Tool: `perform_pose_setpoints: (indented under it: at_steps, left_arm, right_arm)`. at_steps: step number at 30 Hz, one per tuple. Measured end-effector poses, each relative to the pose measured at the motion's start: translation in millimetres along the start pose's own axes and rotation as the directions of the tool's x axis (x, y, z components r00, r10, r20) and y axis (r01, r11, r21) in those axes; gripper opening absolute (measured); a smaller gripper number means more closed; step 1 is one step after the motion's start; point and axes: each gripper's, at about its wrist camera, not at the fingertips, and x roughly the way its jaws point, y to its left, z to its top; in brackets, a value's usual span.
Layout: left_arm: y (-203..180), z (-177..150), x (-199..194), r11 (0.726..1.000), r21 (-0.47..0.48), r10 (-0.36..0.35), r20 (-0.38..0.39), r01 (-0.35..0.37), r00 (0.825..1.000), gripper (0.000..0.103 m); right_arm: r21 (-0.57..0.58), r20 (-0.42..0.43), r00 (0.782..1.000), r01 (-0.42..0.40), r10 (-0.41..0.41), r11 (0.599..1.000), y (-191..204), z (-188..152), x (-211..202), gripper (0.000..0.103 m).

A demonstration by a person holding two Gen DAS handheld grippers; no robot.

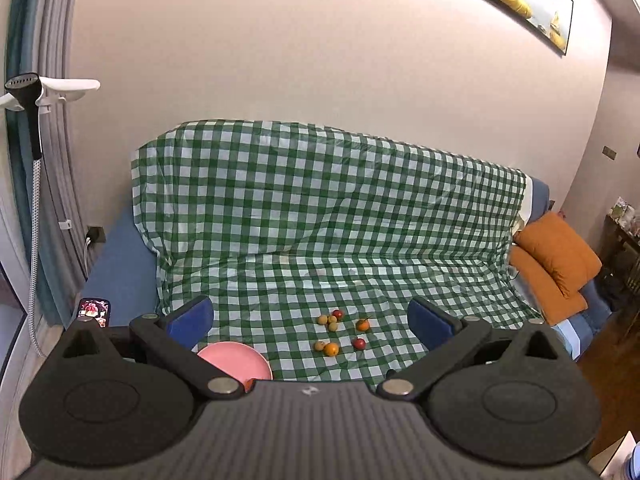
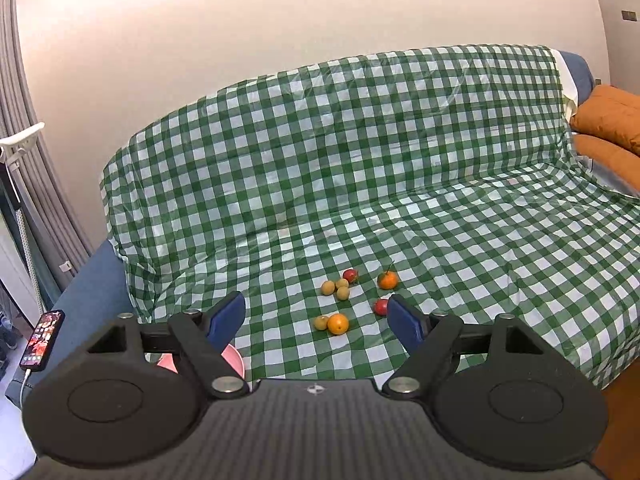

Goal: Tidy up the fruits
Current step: 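Lift both tools away from the plate back toward the fruits, then grasp a leafy mandarin with the right gripper while the left grasps a yellow fruit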

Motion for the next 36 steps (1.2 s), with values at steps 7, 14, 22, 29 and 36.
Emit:
perform_pose_setpoints:
  at_steps: [7,14,22,29,36]
  left_arm:
    - [-1.1,-12.9,56.5,0.999,0.008,-0.043,-0.160,0.045,0.986,0.103]
    - [-9.7,-34.1,190.7,0.996,0.057,-0.045,-0.326,0.067,0.944,0.103]
    - [-4.7,-77.8,394.1,0.998,-0.029,-0.055,-0.447,0.047,0.893,0.103]
    - [-2.8,-109.6,549.5,0.998,0.014,0.060,-0.535,-0.062,0.842,0.103]
    - [-5.5,-118.2,669.5,0.982,0.171,0.167,-0.588,-0.080,0.792,0.103]
  right_arm:
    - [0.031,-0.007,1.000,0.017,-0.017,0.999,-13.2,-5.0,6.6,0.082]
    - [0.075,0.002,0.998,0.067,-0.067,0.995,-38.3,-13.7,43.2,0.092]
    - [0.072,-0.071,0.981,0.185,-0.180,0.980,-75.2,-33.0,139.6,0.097]
    - [0.100,-0.122,0.954,0.285,-0.273,0.953,-102.5,-25.0,260.8,0.098]
    - [-0.010,-0.150,0.928,0.343,-0.341,0.939,-106.6,-21.9,376.3,0.100]
